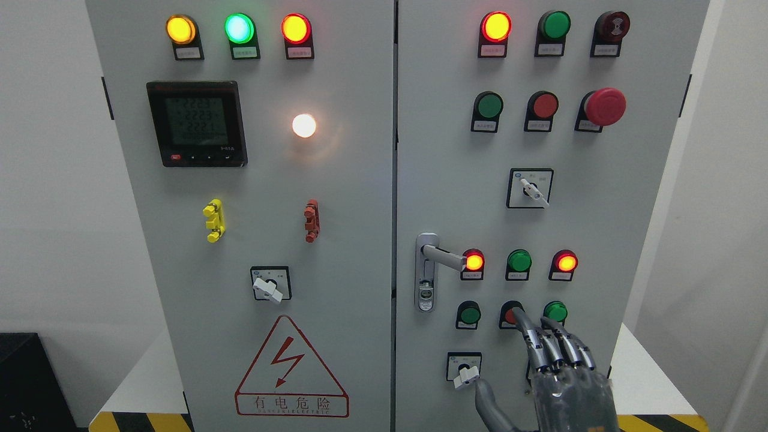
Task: Release door handle
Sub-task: 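Withdraw the open right hand down and away from the handle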
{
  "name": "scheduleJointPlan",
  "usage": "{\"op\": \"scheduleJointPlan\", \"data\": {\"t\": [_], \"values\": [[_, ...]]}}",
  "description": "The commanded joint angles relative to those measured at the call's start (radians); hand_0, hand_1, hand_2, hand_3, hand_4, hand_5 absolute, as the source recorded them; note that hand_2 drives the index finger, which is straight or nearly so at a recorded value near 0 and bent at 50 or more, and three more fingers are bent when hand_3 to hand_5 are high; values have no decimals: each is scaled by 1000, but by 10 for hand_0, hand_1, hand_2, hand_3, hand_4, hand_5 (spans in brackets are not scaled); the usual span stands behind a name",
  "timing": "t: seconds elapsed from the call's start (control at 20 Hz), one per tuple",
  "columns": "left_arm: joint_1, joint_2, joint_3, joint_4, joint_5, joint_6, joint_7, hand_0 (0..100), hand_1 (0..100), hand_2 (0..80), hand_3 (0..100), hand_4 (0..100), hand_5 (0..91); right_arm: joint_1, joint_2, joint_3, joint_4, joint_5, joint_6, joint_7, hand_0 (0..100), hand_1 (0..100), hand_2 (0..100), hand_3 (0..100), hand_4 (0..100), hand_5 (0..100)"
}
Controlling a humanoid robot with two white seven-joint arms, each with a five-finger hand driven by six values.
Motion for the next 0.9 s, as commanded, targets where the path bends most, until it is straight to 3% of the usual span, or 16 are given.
{"op": "scheduleJointPlan", "data": {"t": [0.0, 0.85], "values": [[0, 0, -20, -17, 0, 1, -2, 0, 0, 25, 84, 11, 0, -12, 0, -84, -39, -29, 0, -1, 380, 273, 0, 0, 0, 0], [0, 0, -20, -17, 0, 1, -2, 0, 0, 25, 84, 12, 0, -36, 0, -81, -73, -29, -2, 9, 383, 273, 0, 0, 0, 0]]}}
